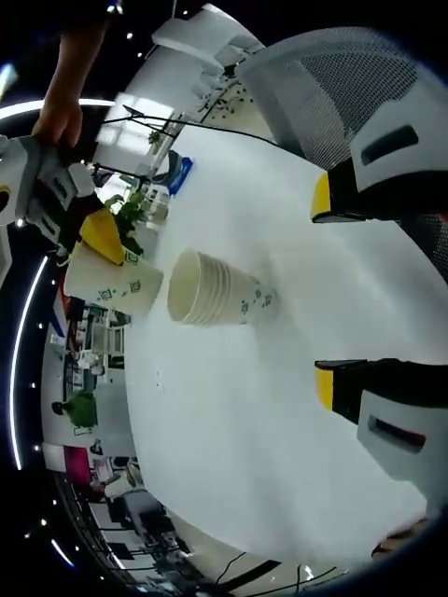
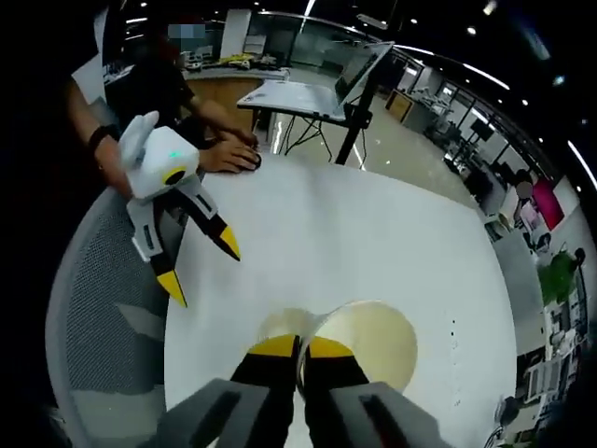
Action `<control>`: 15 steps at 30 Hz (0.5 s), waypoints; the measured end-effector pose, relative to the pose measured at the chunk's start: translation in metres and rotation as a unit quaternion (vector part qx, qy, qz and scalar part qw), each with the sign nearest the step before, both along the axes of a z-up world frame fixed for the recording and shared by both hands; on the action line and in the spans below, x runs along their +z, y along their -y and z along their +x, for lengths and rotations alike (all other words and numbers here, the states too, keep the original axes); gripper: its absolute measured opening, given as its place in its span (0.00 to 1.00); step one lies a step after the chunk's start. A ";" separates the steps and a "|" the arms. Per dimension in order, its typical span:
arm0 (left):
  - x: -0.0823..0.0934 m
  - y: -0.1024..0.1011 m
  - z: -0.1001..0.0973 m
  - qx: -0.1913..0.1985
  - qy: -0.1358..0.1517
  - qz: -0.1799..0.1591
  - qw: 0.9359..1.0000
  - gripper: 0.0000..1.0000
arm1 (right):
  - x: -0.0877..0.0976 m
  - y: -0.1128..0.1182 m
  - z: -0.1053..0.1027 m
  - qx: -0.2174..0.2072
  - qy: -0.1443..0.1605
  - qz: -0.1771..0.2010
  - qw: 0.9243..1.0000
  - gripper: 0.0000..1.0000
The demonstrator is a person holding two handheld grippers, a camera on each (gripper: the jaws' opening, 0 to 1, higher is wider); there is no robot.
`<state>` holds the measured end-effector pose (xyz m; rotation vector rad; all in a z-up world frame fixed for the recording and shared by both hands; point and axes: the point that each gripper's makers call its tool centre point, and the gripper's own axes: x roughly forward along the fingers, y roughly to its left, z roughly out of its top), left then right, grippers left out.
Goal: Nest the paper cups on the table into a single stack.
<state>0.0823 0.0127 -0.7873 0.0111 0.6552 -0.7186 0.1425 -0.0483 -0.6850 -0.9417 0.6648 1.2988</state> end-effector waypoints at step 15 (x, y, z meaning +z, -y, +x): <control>0.002 0.001 -0.001 -0.001 -0.001 -0.002 1.000 0.57 | -0.018 -0.004 -0.017 0.020 -0.016 -0.021 0.999 0.00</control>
